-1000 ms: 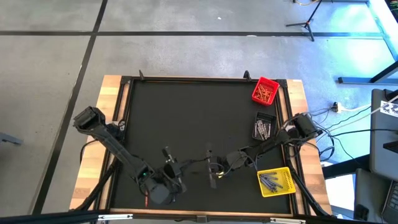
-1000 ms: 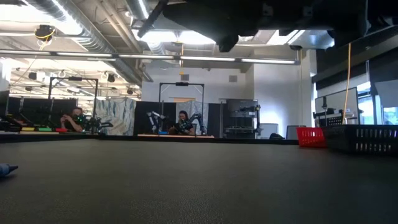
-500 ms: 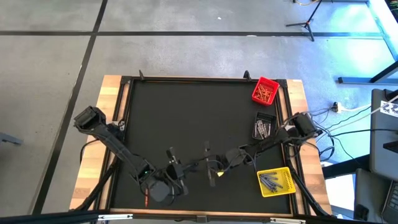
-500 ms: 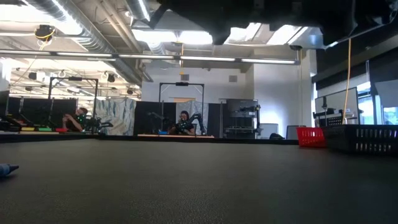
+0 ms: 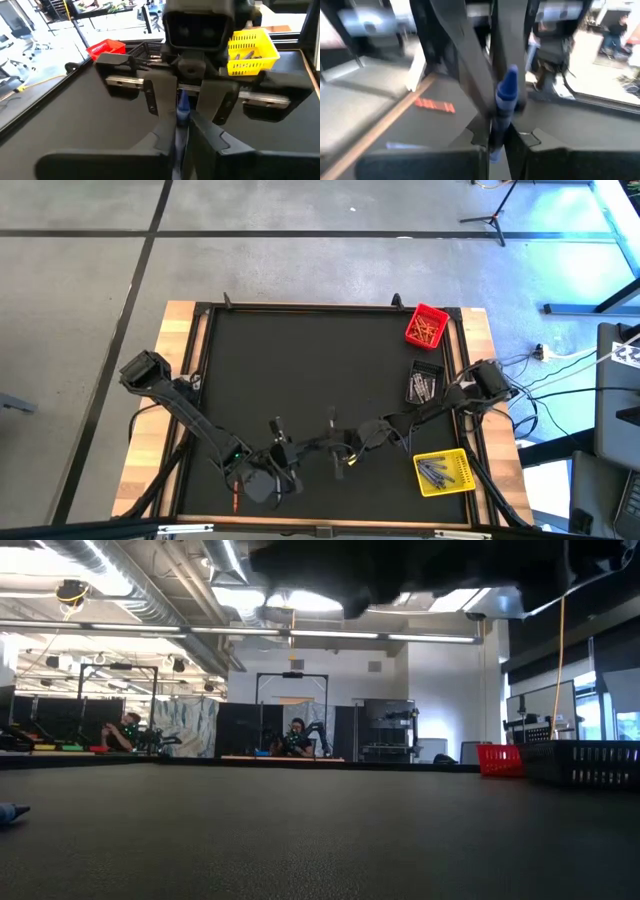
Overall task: Sort crayons
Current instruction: Put the blue crayon into the yellow bin
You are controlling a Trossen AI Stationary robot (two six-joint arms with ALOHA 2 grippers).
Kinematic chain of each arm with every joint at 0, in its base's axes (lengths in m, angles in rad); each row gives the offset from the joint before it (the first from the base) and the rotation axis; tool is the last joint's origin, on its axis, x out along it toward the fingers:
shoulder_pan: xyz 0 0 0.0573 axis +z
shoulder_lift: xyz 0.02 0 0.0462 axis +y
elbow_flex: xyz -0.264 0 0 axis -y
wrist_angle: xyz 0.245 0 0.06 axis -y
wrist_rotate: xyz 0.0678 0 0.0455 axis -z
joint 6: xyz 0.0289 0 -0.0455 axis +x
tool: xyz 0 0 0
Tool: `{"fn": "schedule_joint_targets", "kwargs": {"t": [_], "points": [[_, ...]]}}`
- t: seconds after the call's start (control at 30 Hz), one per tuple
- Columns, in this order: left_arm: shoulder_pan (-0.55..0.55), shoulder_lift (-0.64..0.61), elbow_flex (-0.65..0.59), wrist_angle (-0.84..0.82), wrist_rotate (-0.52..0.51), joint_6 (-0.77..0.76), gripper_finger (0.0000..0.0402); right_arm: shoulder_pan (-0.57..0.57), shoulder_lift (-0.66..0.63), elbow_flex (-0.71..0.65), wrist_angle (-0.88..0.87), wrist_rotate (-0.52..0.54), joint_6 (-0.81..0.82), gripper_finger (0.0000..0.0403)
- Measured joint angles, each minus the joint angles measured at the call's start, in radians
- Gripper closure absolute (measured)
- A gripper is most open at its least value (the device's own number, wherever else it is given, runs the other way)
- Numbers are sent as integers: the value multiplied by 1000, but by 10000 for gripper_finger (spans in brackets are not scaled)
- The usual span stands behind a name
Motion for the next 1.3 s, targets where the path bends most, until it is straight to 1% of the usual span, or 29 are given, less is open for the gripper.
{"fn": "schedule_joint_targets", "kwargs": {"t": [0.07,0.13,0.23,0.33,0.4,0.5,0.57,0.63,0.7,0.77,0.87,1.0,1.07,1.13,1.2,1.3], "points": [[-6,0,0,-50,-2,-51,347,1,-19,-1,-98,40,-19,382],[-22,-1,-13,-89,-28,-103,326,3,-50,-2,-226,81,-25,389],[-63,-1,-68,-101,-78,-127,306,9,-105,-1,-369,94,28,385],[-93,-1,-140,-68,-95,-153,301,28,-160,-1,-511,103,77,371],[-101,-1,-193,-14,-83,-175,302,49,-203,-2,-598,137,84,373],[-103,-1,-303,140,-38,-208,304,76,-273,-1,-714,164,106,387],[-93,-1,-376,266,48,-200,305,90,-315,-1,-803,156,139,390],[-84,-1,-435,406,140,-176,305,100,-350,8,-895,125,182,389],[-74,-1,-480,522,217,-147,305,116,-379,24,-1003,98,245,379],[-71,-1,-507,596,253,-125,305,135,-397,48,-1105,78,322,369],[-80,-1,-518,647,255,-92,305,177,-408,86,-1298,61,431,368],[-82,-1,-519,644,224,-92,305,246,-409,136,-1541,60,591,387],[-80,-1,-519,644,216,-93,305,283,-409,140,-1600,57,670,389],[-76,-1,-519,643,216,-94,305,324,-409,140,-1651,23,745,388],[-71,-1,-519,646,216,-100,305,362,-409,140,-1659,-7,825,380],[-69,-1,-519,650,209,-101,305,427,-408,140,-1678,-11,933,374]]}}
